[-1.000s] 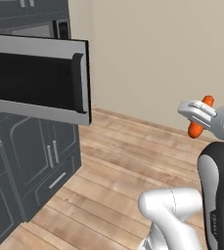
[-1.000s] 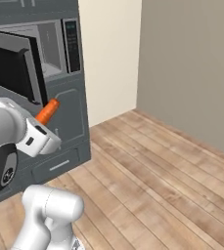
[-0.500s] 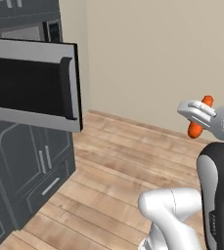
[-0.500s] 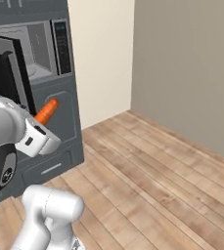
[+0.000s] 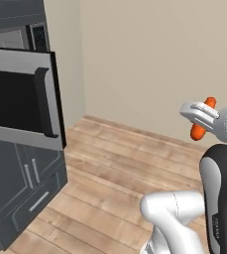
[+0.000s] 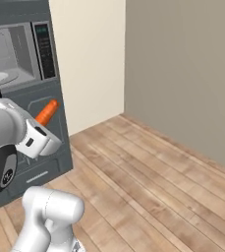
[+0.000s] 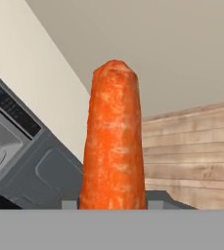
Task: Pick the carrot from the counter and place it in the microwave. Then turn on the microwave.
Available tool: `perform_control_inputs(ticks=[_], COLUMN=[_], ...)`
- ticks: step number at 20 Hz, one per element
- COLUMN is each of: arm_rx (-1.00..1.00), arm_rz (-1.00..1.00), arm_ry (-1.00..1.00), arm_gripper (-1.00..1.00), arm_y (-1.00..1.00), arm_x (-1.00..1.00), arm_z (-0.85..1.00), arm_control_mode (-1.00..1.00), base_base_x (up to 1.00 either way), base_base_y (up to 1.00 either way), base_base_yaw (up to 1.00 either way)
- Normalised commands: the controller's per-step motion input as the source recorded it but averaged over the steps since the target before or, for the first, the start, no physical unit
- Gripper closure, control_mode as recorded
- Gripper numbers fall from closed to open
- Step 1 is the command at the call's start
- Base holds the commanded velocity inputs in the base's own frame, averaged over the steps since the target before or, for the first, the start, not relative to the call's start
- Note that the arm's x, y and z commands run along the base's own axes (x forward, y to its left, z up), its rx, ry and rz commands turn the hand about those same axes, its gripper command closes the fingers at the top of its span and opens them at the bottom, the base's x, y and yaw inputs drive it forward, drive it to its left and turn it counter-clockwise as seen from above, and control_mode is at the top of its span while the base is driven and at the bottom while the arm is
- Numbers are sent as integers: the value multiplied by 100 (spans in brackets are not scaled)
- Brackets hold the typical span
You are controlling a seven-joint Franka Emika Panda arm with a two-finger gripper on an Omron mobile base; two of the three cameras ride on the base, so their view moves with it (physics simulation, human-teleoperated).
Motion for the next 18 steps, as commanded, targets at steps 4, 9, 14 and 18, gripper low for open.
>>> perform_control_inputs(ticks=[4, 9, 14, 18], arm_rx=[0, 0, 0, 0], arm_rz=[0, 0, 0, 0], arm_ry=[0, 0, 0, 0], arm_gripper=[100, 100, 100, 100], arm_y=[0, 0, 0, 0], arm_x=[0, 0, 0, 0], arm_z=[0, 0, 0, 0], arm_control_mode=[100, 100, 100, 100], base_base_x=[41, 43, 44, 39], base_base_y=[-31, -29, -39, -34], base_base_yaw=[0, 4, 18, 29])
